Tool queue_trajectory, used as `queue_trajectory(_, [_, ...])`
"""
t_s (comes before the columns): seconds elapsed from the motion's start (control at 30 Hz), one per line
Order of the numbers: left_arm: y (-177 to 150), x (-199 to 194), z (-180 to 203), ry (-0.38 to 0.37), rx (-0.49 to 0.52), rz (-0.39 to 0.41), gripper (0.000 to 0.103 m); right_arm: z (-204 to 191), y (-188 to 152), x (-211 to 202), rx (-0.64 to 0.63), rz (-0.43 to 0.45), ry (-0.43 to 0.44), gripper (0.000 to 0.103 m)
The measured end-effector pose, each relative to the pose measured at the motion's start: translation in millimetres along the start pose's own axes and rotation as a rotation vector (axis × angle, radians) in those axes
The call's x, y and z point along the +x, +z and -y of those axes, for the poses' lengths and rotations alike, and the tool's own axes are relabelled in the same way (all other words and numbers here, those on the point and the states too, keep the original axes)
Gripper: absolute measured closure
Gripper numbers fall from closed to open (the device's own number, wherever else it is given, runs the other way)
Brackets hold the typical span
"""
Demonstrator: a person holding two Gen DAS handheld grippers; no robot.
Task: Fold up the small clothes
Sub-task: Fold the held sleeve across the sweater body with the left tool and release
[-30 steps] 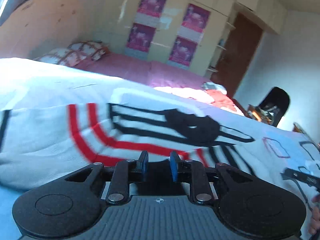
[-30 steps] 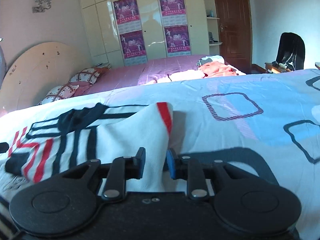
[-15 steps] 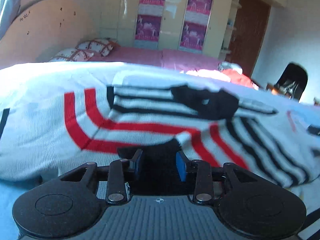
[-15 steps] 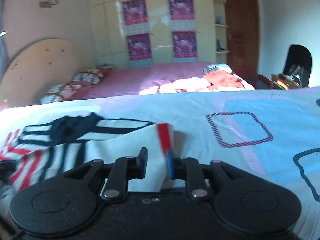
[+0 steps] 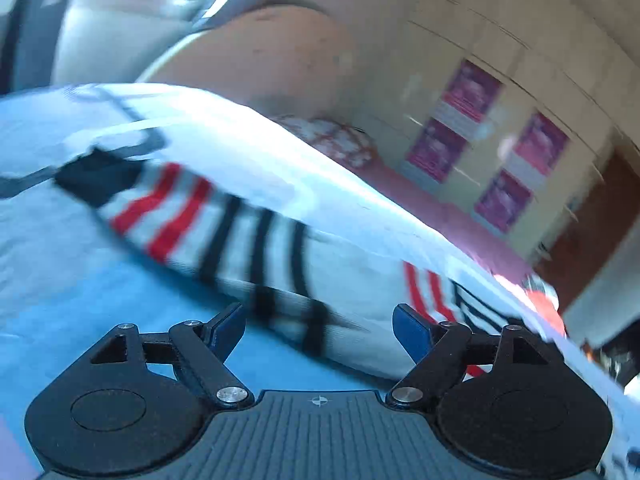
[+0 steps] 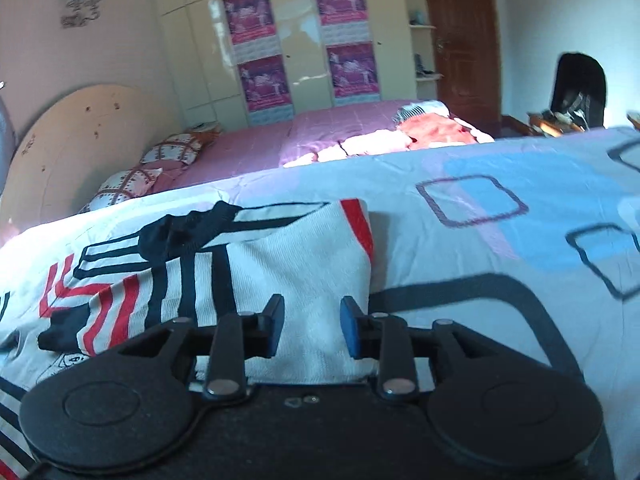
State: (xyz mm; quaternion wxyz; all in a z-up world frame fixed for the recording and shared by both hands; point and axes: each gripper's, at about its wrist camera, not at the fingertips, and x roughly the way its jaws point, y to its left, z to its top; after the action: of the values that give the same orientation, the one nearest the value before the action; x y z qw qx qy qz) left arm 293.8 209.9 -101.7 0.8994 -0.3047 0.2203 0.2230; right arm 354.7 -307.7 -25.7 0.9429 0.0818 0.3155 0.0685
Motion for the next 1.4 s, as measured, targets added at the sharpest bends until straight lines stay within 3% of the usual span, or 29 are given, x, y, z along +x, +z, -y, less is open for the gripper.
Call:
queue_trajectory(0.03, [10, 1, -34, 0.026, -0.098, 0.006, 0.037, -3, -2, -2, 0.017, -0.006, -0.008, 0.071])
queue_trajectory(0.07, [19, 1, -62, 0.045, -0.174, 0.015, 0.039, -8, -4, -3, 0.031, -0.012, -0.012, 0.071])
queue_trajectory(0.17, [37, 11, -126, 0.076, -0.337, 0.028, 0.04, -29, -11, -10, 0.029, -0.016, -0.029, 0.071])
queue_trajectory(0.23, [46, 22, -150, 0.04, -0.387, 0.023, 0.043, -45, -13, -12, 0.022, -0.018, -0.028, 0.071])
queue_trajectory(0.47, [69, 70, -160, -0.011, -0.371, 0.019, 0.045, -90, -10, -24, 0.027, -0.001, -0.035, 0.071])
queue_trajectory(0.6, [75, 91, -172, 0.016, -0.374, -0.01, 0.095, -99, -9, -27, 0.019, 0.005, -0.051, 0.071])
queue_trajectory(0.73, [78, 92, -170, 0.0, -0.35, -0.009, 0.098, -97, -11, -20, 0.008, -0.008, -0.095, 0.071])
queue_trajectory(0.9, [90, 69, -123, -0.093, -0.275, 0.072, 0.098, -86, -13, -21, 0.032, -0.007, -0.124, 0.071])
queue_trajectory(1.07, [88, 52, -11, -0.294, -0.098, 0.066, 0.098, -72, -14, -22, 0.059, -0.007, -0.127, 0.071])
queue_trajectory(1.27, [24, 60, 143, -0.383, 0.215, -0.072, 0.098, -48, -11, -31, 0.093, 0.007, -0.12, 0.071])
queue_trajectory(1.4, [-32, 70, 215, -0.421, 0.306, -0.167, 0.098, -23, -9, -39, 0.13, 0.015, -0.13, 0.071])
